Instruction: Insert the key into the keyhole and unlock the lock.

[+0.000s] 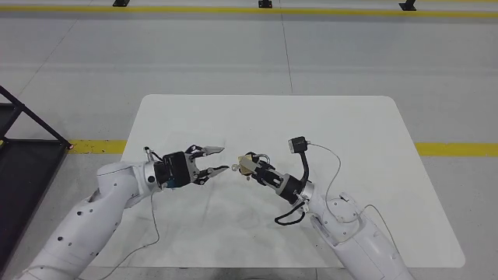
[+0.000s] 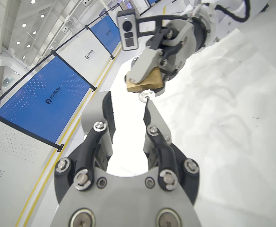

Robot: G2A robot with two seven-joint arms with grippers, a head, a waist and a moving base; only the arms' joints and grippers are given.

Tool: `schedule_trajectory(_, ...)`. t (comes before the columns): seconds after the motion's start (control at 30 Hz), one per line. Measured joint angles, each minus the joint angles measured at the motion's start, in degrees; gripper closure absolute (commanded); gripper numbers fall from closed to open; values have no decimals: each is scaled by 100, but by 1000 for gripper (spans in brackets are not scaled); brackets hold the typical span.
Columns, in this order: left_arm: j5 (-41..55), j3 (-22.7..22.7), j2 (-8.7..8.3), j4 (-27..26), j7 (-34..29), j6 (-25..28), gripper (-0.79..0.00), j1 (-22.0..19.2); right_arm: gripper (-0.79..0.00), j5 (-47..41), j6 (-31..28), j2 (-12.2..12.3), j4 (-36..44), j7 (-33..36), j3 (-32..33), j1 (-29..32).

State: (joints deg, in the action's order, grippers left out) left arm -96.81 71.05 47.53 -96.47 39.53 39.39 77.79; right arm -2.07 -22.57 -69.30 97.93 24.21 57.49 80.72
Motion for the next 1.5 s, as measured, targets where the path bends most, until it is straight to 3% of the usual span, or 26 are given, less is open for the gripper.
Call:
schedule_trajectory(0.2,-11,904,-190,22,441,506,-785,447,0,0,0,0,0,0,0,0)
schedule_trajectory(0.37,119,1369,-254,16,629,511,-785,765,0,0,0,0,0,0,0,0)
schedule_trajectory(0.67,154,1416,-259,29,647,523,-785,790,0,43,39,2,5,-10,0,1)
schedule_trajectory(0.9,155,1416,-259,29,647,523,-785,790,0,1710,1343,-22,172,-242,-346,5)
schedule_trajectory(1.5,155,1416,-259,29,647,523,-785,790,0,3488,3284,-161,150,227,-1094,-407)
